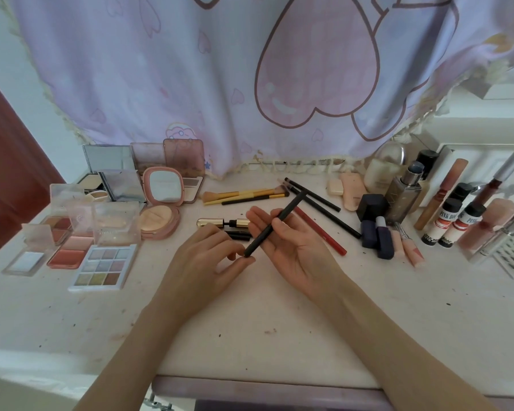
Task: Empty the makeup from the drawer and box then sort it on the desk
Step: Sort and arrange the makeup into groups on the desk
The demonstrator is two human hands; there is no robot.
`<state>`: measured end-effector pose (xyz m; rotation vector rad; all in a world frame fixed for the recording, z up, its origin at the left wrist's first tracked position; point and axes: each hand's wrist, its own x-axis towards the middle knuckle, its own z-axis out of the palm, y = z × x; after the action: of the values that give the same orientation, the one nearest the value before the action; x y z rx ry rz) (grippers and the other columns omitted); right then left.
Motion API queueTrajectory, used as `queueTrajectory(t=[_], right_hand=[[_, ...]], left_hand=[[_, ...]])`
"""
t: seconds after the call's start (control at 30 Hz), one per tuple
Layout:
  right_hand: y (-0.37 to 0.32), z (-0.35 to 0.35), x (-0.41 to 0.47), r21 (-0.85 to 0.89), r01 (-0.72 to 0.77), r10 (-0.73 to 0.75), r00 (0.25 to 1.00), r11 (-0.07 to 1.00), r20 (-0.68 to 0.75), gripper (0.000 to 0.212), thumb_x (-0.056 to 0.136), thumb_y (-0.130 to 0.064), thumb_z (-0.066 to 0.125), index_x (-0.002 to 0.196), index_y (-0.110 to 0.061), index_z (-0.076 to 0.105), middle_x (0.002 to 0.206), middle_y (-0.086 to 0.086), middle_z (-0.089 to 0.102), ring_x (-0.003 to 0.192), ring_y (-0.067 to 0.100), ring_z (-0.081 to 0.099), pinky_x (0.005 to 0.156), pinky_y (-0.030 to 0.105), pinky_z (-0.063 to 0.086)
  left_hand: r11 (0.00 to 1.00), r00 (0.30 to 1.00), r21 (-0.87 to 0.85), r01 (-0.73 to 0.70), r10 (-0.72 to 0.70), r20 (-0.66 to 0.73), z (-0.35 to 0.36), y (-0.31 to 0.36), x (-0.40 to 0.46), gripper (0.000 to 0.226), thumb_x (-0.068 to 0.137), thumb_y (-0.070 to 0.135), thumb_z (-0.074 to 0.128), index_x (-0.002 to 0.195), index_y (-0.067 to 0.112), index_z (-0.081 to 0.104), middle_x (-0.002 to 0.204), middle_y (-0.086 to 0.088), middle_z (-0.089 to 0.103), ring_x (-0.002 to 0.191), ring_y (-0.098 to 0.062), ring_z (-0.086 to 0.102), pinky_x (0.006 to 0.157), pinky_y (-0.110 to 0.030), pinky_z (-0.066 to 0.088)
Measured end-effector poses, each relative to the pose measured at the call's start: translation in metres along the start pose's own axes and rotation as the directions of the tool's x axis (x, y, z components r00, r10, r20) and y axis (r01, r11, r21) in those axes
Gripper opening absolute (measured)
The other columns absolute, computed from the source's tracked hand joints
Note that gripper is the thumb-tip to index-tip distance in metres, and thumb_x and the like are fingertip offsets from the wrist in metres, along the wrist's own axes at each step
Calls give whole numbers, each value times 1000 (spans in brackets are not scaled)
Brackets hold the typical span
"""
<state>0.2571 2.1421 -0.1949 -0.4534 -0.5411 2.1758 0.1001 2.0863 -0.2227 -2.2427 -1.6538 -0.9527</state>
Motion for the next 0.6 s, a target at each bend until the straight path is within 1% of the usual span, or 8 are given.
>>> queueTrajectory(t=[0.13, 0.23, 0.3, 0.37, 0.47, 0.5, 0.53, 0.6], right_hand=[[0, -1, -3, -175, 14, -18, 1000, 984, -21, 21, 92, 8, 40, 90, -1, 59, 105, 18, 67, 101, 25, 66, 84, 32, 56], [-1, -2, -4, -300, 22, -33, 999, 954, -32, 20, 91, 7, 45, 89, 0, 63, 98, 14, 70, 95, 23, 68, 77, 29, 57], [-3, -4, -5, -429, 26, -55, 997, 903, -55, 17, 91, -5, 52, 88, -3, 69, 90, 10, 69, 83, 17, 65, 71, 26, 53], [-5, -4, -5, -483, 8, -56, 995, 876, -85, 24, 92, -19, 54, 85, -6, 74, 73, 6, 62, 65, 12, 55, 62, 25, 46], [-9, -7, -6, -559, 11, -79, 992, 829, -98, 24, 94, -16, 50, 87, -6, 71, 65, 6, 59, 58, 13, 53, 55, 23, 44], [-10, -9, -6, -634, 25, -105, 990, 773, -90, 17, 93, -13, 52, 91, -7, 68, 69, 6, 62, 59, 13, 56, 55, 22, 45], [-12, -11, -7, -747, 40, -148, 986, 664, -79, 11, 92, -12, 54, 92, -10, 65, 73, 5, 65, 61, 11, 58, 55, 21, 46], [-17, -16, -6, -947, 67, -261, 965, 315, -19, 6, 89, -15, 59, 87, -21, 61, 77, -3, 66, 61, 2, 59, 58, 14, 46]], left_hand=[[992, 993, -72, 103, -107, -55, -2, -1, -1, 31, 86, 38, 51, 93, 12, 68, 81, 10, 58, 79, 0, 41, 75, -9, 36], [984, 982, -103, 145, -156, -106, -3, -4, 0, 26, 85, 31, 55, 95, 9, 67, 83, 11, 52, 78, 2, 39, 77, -2, 32], [980, 975, -83, 182, -191, -117, -3, -5, 0, 21, 83, 24, 65, 95, 7, 66, 81, 5, 57, 77, 0, 39, 75, -5, 35], [972, 965, -63, 224, -231, -126, -5, -7, 0, 19, 78, 13, 69, 96, 6, 66, 80, 4, 57, 72, -1, 38, 66, -9, 35], [947, 944, -130, 295, -310, -117, -7, -12, 1, 20, 77, 8, 70, 97, 9, 66, 80, 8, 53, 72, 5, 45, 62, -8, 35], [930, 932, -164, 329, -347, -100, -8, -15, 1, 20, 78, 8, 69, 97, 12, 66, 79, 7, 55, 74, 6, 47, 64, -7, 36], [914, 921, -177, 364, -381, -74, -9, -18, 1, 19, 80, 8, 69, 97, 14, 66, 79, 6, 56, 75, 5, 48, 66, -6, 36], [901, 906, -114, 419, -422, -5, -15, -25, -4, 16, 81, 10, 67, 96, 16, 66, 80, 5, 57, 70, 4, 47, 65, -6, 35]])
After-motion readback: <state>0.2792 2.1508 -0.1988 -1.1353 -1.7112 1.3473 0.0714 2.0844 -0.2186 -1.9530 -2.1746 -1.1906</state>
